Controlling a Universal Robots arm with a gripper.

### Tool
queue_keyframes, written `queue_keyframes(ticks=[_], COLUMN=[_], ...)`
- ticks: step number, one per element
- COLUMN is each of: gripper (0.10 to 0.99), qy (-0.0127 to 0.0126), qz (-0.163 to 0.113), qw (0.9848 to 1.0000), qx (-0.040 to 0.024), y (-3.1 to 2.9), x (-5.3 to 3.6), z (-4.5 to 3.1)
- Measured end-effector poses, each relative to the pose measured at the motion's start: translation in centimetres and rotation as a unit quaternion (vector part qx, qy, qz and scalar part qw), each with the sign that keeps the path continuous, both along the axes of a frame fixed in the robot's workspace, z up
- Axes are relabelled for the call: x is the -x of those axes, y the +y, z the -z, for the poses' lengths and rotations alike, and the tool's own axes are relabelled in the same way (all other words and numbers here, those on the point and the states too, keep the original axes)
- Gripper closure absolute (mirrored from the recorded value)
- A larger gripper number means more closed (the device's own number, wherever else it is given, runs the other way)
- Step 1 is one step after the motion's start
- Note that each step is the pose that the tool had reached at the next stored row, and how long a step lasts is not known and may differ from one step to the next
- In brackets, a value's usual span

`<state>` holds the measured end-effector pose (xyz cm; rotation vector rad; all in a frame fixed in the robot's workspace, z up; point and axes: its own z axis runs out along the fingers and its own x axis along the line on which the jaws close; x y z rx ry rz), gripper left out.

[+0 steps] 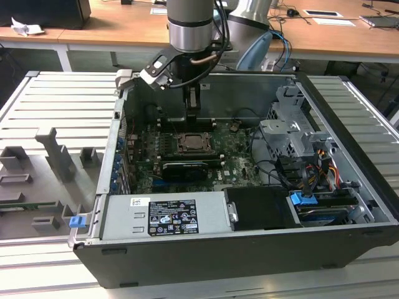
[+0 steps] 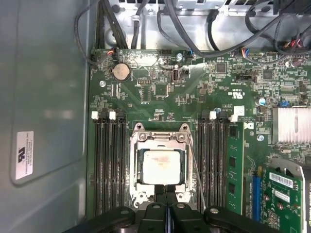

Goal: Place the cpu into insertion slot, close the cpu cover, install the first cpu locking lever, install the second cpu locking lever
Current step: 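Install the first cpu locking lever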

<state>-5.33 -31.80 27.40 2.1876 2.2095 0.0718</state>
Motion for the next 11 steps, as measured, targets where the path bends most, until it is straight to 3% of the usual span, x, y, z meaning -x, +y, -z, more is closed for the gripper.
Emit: queue_keyframes(ticks=[3,5,8,11], gripper=[0.980,0.980,0.980,0.980], qy=[0.0007,0.0008,0.0008,0.0028], qz=[-0.005,-0.027,-0.066,-0.080], qw=[1.0000,0.9996,0.9978,0.9968], qx=[0.0008,0.0013,0.0018,0.0029], y=[0.00,0.00,0.00,-0.01], x=[-0.01,0.00,0.00,0.00], z=[-0.14,-0.11,0.05,0.28])
